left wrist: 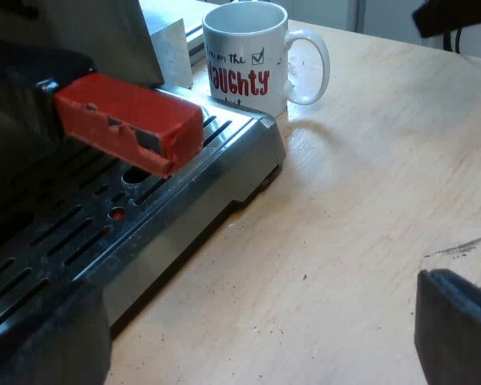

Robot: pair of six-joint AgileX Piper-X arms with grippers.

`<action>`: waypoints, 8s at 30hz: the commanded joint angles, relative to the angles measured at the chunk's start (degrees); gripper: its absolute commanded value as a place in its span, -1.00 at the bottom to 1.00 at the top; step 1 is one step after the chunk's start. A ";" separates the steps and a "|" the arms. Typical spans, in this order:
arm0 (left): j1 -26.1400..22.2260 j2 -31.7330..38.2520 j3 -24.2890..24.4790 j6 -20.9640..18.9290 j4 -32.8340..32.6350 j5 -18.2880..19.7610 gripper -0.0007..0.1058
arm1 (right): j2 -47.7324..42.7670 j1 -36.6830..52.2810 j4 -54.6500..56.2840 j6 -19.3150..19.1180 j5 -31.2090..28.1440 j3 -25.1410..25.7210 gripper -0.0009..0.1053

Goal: Place mug into machine

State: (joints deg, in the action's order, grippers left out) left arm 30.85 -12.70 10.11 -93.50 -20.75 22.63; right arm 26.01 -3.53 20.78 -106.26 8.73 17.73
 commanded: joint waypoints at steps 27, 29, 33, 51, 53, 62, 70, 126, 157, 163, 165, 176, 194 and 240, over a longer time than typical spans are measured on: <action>0.31 -0.20 0.19 -0.02 1.02 0.28 0.48 | 41.33 -0.19 -53.08 1.43 0.59 -4.74 0.41; 0.31 -0.20 0.19 -0.02 1.02 0.28 0.48 | 44.86 -0.19 -55.33 2.15 0.59 -3.70 0.41; 0.31 -0.20 0.19 -0.02 1.02 0.28 0.48 | 50.11 -0.19 -57.07 2.14 0.59 -1.07 0.41; 0.31 -0.20 0.19 -0.02 1.02 0.28 0.48 | 56.66 -0.19 -57.86 2.81 0.59 4.35 -0.98; 0.31 -0.20 0.19 -0.02 1.02 0.28 0.48 | 55.69 -0.19 -57.19 4.92 0.81 4.35 -0.98; 0.31 -0.20 0.49 -0.71 1.02 -3.17 0.48 | 39.97 -0.19 -41.39 1.36 1.02 4.35 -0.98; 0.31 -0.20 0.49 -1.61 -0.38 -16.81 0.48 | 21.09 -0.19 -27.03 -0.67 0.96 4.35 -0.98; 0.31 -0.26 -5.20 -1.61 8.65 -22.32 0.48 | 15.98 -37.34 -16.53 -3.03 -11.59 8.39 -0.98; 0.31 -0.26 -5.20 -1.61 8.65 -18.05 0.48 | 55.77 -41.50 -46.70 1.54 -16.24 22.28 -0.98; 0.31 -0.26 -5.20 -1.61 8.65 -17.93 0.48 | 60.34 -41.50 -47.08 1.54 -16.24 25.59 -0.98; 0.31 -0.26 -5.20 -1.61 8.65 -17.93 0.48 | 61.68 -41.50 -48.50 1.54 -16.24 26.21 -0.98; 0.31 -0.26 -5.20 -1.61 8.65 -17.93 0.48 | 62.32 -42.47 -49.31 1.54 -15.24 26.29 -0.76; 0.31 -0.26 -5.20 -1.61 8.65 -17.93 0.48 | 58.63 -46.16 -49.62 8.32 -30.40 22.75 0.00; 0.31 -0.26 -5.20 -1.61 8.65 -17.93 0.48 | 78.72 -45.86 -73.53 8.40 -27.76 29.20 0.00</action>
State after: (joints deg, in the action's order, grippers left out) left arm 30.85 -12.80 4.85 -94.40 -13.10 4.54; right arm 104.75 -49.55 -52.79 -97.74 -19.05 46.45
